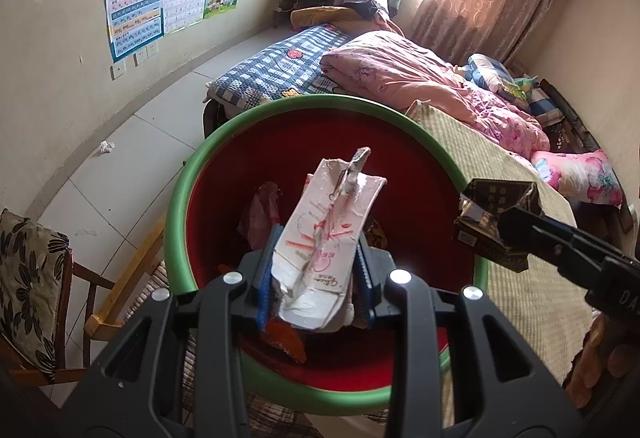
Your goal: Collect trash
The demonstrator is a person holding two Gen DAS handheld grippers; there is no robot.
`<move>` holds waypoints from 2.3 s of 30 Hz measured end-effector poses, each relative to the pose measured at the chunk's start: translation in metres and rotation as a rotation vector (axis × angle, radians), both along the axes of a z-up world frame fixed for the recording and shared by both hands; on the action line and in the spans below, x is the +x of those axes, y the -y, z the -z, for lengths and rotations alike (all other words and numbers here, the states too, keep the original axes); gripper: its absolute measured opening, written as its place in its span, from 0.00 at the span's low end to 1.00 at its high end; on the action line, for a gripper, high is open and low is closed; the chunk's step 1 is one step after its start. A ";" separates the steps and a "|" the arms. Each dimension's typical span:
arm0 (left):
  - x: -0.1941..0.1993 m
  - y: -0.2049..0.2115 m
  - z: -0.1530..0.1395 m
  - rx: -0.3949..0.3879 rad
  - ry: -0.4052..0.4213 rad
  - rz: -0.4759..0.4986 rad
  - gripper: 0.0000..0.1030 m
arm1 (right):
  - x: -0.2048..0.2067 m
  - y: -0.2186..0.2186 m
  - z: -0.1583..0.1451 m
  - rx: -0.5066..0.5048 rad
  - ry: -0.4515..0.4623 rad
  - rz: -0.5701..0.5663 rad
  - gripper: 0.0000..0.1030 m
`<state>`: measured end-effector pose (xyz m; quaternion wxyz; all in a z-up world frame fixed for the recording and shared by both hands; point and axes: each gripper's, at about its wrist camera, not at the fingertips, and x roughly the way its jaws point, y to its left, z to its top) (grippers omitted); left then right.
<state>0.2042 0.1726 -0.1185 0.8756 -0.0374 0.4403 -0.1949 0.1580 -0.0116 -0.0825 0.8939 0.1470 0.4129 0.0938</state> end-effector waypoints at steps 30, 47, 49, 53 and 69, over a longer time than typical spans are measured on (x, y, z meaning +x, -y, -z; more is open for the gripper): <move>-0.111 0.085 -0.088 0.055 0.492 -0.262 0.95 | -0.120 0.115 -0.073 -0.114 0.390 0.236 0.94; -0.192 0.168 -0.117 0.174 0.582 -0.325 0.95 | -0.178 0.184 -0.080 -0.185 0.471 0.229 0.94; -0.195 0.169 -0.118 0.177 0.582 -0.330 0.95 | -0.176 0.190 -0.079 -0.173 0.442 0.217 0.94; -0.200 0.173 -0.122 0.180 0.581 -0.341 0.95 | -0.177 0.198 -0.079 -0.147 0.414 0.209 0.94; -0.197 0.196 -0.119 0.215 0.567 -0.314 0.95 | -0.175 0.218 -0.072 -0.147 0.365 0.237 0.94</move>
